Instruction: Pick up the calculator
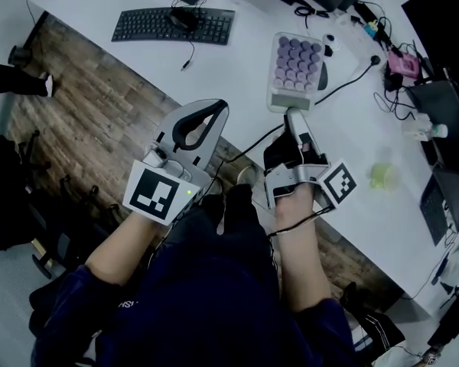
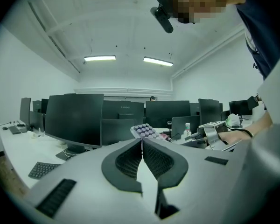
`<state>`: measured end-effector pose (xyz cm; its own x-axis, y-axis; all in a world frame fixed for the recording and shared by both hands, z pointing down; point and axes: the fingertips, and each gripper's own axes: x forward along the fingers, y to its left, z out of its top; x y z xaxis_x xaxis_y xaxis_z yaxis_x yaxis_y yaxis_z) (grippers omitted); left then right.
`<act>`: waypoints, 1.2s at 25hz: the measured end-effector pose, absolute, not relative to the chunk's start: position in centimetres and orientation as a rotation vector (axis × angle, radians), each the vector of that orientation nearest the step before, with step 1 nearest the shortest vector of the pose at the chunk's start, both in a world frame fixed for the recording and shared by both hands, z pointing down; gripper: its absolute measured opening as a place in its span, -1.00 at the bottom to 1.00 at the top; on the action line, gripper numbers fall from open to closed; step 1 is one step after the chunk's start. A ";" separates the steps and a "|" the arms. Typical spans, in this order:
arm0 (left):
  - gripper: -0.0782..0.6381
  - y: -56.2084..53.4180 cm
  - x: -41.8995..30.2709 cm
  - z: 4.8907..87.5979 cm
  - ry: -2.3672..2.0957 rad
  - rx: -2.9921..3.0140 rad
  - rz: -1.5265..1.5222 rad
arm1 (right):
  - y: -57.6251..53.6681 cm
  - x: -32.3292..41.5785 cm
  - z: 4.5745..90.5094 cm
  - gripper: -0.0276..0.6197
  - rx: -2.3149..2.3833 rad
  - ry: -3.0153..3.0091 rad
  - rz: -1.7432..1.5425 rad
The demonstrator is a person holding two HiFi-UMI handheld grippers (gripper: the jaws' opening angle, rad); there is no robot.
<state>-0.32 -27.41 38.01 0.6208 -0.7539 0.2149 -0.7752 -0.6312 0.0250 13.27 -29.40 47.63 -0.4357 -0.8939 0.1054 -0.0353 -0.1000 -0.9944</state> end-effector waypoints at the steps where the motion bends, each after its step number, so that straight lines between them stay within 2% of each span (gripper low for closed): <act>1: -0.69 -27.4 -0.3 37.5 -1.296 2.730 0.272 | -29.5 13.3 46.9 -0.69 -1.041 1.503 -1.601; 30: -0.69 -27.9 0.2 25.7 -1.365 2.921 0.070 | -30.6 14.2 31.2 -0.69 -0.882 1.690 -1.310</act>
